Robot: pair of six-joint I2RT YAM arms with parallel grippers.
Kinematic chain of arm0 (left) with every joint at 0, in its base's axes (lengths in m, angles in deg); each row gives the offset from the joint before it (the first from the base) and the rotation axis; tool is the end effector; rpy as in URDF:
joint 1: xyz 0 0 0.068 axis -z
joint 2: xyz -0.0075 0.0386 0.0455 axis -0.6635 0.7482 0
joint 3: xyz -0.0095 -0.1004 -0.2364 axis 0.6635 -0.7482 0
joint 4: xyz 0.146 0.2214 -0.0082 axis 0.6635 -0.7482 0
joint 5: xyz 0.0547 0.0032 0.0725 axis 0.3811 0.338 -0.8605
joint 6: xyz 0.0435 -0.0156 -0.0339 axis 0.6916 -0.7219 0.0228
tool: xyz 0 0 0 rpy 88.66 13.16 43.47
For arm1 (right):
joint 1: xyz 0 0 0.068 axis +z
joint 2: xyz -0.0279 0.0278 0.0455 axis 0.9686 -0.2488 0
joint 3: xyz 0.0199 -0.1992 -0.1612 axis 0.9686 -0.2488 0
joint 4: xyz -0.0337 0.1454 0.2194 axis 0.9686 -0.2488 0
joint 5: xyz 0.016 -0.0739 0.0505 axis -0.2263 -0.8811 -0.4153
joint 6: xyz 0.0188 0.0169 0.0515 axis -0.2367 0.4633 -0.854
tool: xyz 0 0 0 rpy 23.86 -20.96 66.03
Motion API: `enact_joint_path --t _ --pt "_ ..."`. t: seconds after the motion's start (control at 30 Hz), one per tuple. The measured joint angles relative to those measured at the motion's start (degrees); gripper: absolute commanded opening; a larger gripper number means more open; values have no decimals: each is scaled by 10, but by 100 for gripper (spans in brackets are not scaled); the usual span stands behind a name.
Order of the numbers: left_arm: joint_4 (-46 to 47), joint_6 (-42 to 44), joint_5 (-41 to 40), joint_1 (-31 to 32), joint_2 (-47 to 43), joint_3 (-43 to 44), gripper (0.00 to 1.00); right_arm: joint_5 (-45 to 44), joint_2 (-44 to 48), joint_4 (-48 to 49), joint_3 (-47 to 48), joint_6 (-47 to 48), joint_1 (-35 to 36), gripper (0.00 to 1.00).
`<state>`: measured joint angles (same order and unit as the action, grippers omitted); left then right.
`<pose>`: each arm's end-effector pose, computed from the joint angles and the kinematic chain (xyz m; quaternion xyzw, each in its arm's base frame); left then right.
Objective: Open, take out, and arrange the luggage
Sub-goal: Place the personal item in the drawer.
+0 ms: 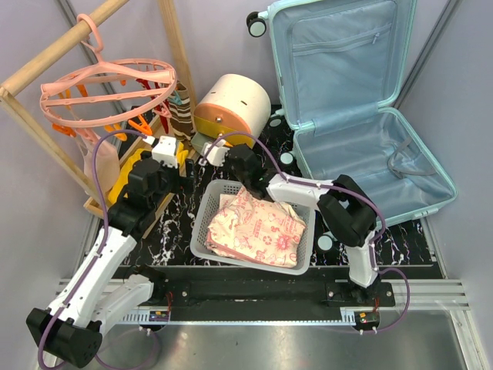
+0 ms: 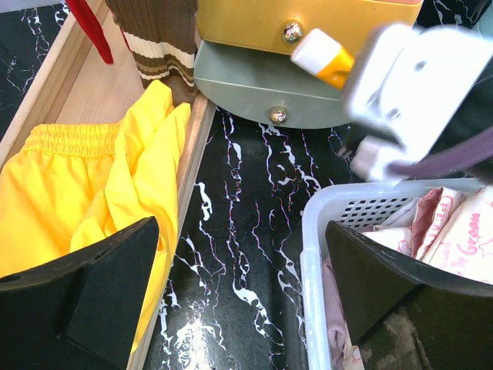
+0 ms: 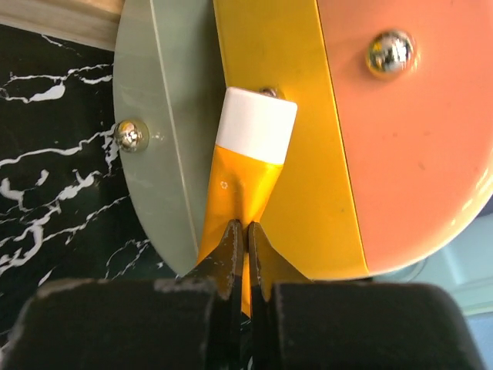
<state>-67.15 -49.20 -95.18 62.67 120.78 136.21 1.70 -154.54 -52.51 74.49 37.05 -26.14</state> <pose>0.1981 -0.0706 0.3169 0.0920 0.8184 -0.0632 0.5636 0.3129 0.3461 0.2125 -0.5306 0.6044 -0.1151 0.5831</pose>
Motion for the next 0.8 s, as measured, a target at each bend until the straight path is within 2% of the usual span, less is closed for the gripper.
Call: enact_joint_path --t 0.33,0.6,0.8 --pt "0 1 0 0 0 0 95 -37 -41 92 19 111 7 0" --pt "0 1 0 -2 0 0 96 -40 -71 68 81 126 7 2" --pt "0 1 0 -2 0 0 96 -40 -95 15 99 123 7 8"
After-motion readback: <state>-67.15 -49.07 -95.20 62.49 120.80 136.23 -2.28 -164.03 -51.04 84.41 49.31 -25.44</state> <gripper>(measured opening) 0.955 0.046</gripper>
